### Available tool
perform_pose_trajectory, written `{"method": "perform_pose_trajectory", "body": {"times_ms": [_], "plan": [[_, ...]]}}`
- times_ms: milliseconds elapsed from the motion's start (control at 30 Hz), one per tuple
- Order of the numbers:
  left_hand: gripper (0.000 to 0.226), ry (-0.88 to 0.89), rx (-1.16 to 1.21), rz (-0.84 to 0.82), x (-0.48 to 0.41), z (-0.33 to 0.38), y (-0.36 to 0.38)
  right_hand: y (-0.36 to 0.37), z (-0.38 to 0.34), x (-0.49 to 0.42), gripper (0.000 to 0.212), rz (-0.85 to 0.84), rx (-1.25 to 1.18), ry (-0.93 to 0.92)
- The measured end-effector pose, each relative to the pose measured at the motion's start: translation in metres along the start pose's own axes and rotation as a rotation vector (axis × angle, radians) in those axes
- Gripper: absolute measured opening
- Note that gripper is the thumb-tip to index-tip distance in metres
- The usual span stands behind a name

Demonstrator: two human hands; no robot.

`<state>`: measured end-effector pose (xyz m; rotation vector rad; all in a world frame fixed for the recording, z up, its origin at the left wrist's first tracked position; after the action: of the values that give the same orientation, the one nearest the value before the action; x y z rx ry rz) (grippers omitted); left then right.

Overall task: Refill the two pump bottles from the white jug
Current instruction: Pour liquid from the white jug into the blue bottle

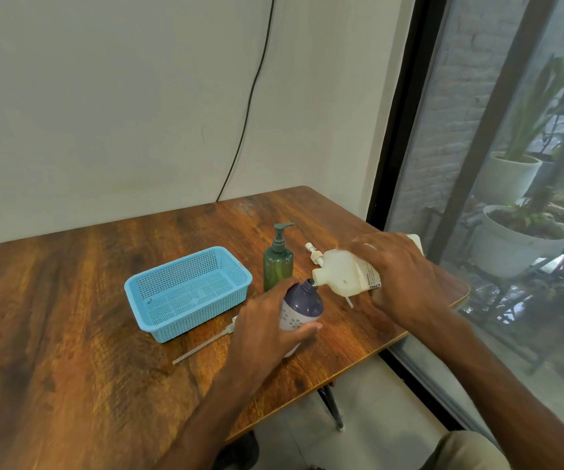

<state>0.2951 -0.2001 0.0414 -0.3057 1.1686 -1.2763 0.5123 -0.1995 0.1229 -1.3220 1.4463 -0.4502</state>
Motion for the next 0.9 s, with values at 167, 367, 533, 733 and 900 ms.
{"method": "perform_pose_trajectory", "body": {"times_ms": [167, 367, 533, 733, 900], "plan": [[0.085, -0.006, 0.007, 0.004, 0.0015, -0.0004, -0.0010, 0.0015, 0.0013, -0.0012, 0.081, 0.005, 0.008, -0.010], [0.084, -0.010, 0.003, 0.002, 0.0012, 0.0009, -0.0021, 0.0011, 0.0018, -0.0026, 0.080, 0.001, 0.005, -0.013], [0.084, -0.008, 0.011, -0.003, 0.0012, 0.0007, -0.0018, 0.0000, 0.0007, -0.0030, 0.079, -0.006, 0.010, -0.015], [0.086, -0.016, -0.012, -0.009, 0.0019, 0.0008, -0.0013, 0.0005, 0.0014, -0.0043, 0.079, -0.022, 0.011, -0.015], [0.086, -0.017, -0.011, -0.014, 0.0018, 0.0012, -0.0023, 0.0013, 0.0003, -0.0048, 0.081, -0.011, 0.034, -0.031]]}}
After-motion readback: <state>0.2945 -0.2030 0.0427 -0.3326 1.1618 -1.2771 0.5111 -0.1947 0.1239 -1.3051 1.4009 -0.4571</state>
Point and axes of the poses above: each hand's wrist, its own x-axis away from the middle knuckle, its own y-axis out of the palm, z = x × y, the point moved 3 cm from there along -x, towards the middle knuckle, and after that the axes turned 14 degrees about -x, right-handed, at the moved point
